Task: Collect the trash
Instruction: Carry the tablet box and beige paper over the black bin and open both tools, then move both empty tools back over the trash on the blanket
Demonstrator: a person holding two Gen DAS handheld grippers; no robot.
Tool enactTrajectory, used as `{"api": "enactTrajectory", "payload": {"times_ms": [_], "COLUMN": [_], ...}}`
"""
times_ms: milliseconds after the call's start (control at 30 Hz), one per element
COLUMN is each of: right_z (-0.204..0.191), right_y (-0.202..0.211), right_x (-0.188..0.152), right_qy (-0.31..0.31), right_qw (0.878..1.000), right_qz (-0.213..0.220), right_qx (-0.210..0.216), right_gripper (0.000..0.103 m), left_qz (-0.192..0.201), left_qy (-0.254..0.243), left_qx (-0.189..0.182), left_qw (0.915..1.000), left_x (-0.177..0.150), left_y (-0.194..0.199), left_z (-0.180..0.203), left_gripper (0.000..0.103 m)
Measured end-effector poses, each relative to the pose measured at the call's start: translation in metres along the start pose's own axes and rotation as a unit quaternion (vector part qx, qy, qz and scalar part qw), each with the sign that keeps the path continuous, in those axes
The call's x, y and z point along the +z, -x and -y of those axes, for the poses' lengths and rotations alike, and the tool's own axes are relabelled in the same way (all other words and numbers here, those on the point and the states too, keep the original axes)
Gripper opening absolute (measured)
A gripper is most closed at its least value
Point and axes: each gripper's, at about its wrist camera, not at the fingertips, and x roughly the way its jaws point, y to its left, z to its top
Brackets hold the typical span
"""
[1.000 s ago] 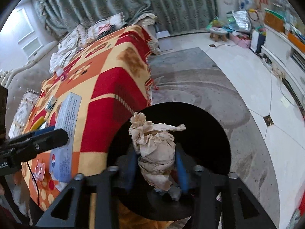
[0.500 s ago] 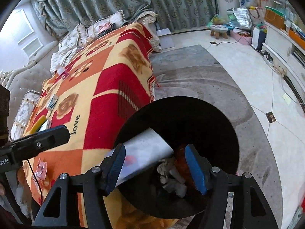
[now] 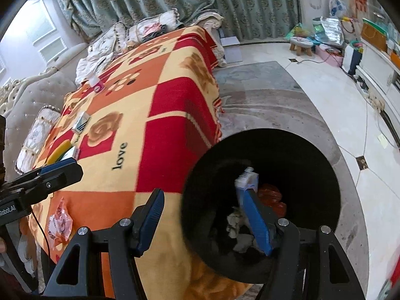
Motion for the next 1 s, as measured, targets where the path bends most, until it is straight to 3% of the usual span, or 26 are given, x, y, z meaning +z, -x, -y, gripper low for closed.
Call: {"api": "enactTrajectory", "payload": {"times_ms": [500,833,1000], "right_z": [-0.093,-0.162,-0.189], "right_y": [-0.017,-0.048,-0.061], "right_x": [0.005,0.000,-0.003], "right_qy": [0.069,0.122,0.148], "right_qw": [0.996,0.988,0.983], "right_qz": [-0.010,-0.040,-0.056], "right_qx": [0.048,0.084,0.097], "right_gripper": [0.068,0.069,0.070], "left_qz": [0.026,0.016,0.006], "left_qy": [0.039,0.103,0.142], "left_qx": [0.051,0.111,0.150], "left_qw": [0.9976,0.9883,0.9784], "left_x": [-0.019,-0.059,-0.083], "left_y": [0.054,0.082,0.090], "left_z": [-0.065,-0.158,-0.213], "left_gripper": [0.054,0.054,0.054]}}
